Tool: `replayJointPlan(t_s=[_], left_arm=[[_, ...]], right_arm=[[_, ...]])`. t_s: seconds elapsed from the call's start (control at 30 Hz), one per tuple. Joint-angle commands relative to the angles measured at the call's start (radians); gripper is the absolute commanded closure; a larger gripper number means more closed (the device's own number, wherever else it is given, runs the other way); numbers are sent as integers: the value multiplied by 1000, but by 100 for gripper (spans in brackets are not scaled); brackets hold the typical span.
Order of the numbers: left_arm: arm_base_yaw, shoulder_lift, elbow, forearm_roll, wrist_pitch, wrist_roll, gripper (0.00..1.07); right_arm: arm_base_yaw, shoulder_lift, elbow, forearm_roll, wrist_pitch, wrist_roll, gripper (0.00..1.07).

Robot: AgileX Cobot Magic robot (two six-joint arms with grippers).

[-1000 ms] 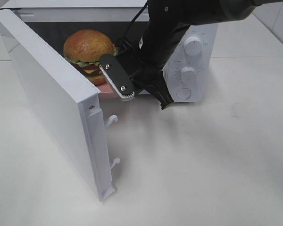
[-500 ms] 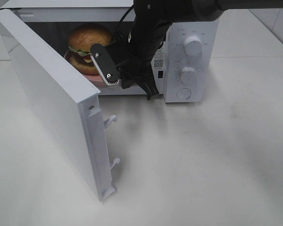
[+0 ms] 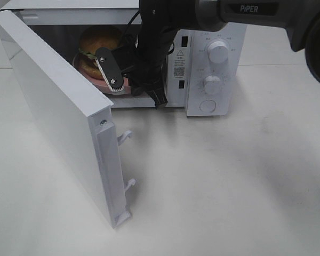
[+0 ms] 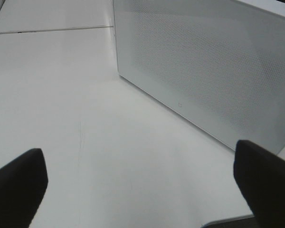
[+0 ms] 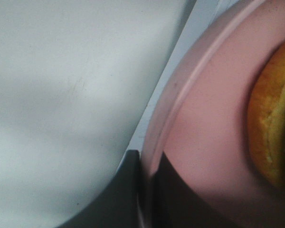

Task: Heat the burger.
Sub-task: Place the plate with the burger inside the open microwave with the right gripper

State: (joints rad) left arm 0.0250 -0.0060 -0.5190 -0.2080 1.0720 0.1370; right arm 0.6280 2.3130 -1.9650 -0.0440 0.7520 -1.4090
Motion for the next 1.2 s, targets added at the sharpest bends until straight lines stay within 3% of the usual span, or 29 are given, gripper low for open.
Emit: replayJointPlan(t_s=[0.03, 0.47, 0.67, 0.87, 1.2], left_arm=[[-3, -1, 2, -2, -3, -1, 7], [-3, -1, 2, -2, -3, -1, 7], [-3, -1, 2, -2, -3, -1, 7], [-3, -1, 2, -2, -3, -1, 7], [-3, -1, 2, -2, -3, -1, 7]], right_arm=[[4, 13, -55, 0, -48, 0, 107], [4, 44, -71, 4, -82, -38, 106], [3, 48, -71, 4, -142, -6, 91], [2, 48, -71, 4, -152, 74, 67], [1, 23, -21, 4, -158, 109, 64]])
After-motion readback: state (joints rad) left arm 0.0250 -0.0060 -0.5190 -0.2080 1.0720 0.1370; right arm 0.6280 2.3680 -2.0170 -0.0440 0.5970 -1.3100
